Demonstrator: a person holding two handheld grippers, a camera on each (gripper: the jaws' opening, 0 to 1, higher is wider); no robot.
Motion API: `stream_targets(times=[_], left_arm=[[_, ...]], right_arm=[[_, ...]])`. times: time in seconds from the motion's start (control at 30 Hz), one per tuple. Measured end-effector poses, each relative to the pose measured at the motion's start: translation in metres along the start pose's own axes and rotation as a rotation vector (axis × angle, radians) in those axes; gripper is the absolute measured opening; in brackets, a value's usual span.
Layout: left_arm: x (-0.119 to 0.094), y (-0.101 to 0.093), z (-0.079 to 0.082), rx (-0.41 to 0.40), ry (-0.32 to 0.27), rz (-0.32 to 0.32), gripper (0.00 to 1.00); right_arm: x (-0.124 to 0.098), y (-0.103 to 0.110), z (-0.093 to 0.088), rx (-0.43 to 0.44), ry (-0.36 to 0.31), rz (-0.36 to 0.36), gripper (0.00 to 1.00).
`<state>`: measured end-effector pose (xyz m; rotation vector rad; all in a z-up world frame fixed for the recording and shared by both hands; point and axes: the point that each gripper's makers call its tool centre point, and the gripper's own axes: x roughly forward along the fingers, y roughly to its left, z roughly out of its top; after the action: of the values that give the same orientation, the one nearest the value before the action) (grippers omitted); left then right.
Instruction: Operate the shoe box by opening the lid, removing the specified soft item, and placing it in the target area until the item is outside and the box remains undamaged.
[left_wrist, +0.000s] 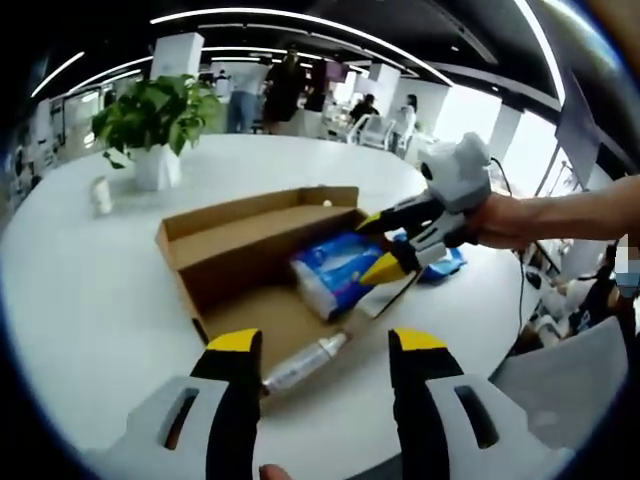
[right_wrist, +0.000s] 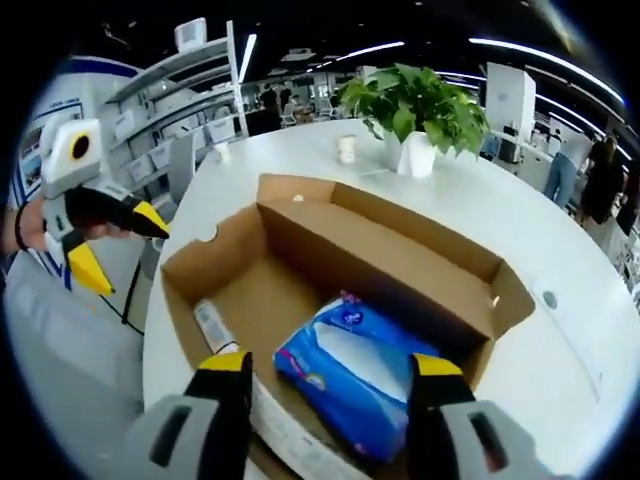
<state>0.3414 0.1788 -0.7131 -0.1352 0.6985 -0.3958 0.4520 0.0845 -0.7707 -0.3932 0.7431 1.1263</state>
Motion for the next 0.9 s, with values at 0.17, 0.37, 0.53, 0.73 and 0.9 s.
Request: stream_targets(times=[0.17,0.37,0.53,0.73,0.9], left_arm=[[-0.001,-0.003,-0.002,-0.005,0.001,0.000,0.51],[0.003,-0.001,-0.004,-0.008,0.008,-0.001,0.51],[0.006,0.002,-0.004,-0.009,0.007,-0.003,0.50],[0.010,0.005,-0.005,-0.011,0.008,-0.003,0.49],[0.008,0.002,-0.005,-0.012,0.009,-0.002,0.49]], right_arm=[[0.007,-0.004,-0.004,-0.055,0.035,0.003,0.63],[0.019,-0.014,-0.009,-0.108,0.073,0.005,0.64],[0.028,-0.017,-0.016,-0.186,0.119,0.016,0.66],[0.034,-0.018,-0.014,-0.232,0.137,0.022,0.67],[0.041,-0.025,-0.016,-0.271,0.170,0.036,0.68]])
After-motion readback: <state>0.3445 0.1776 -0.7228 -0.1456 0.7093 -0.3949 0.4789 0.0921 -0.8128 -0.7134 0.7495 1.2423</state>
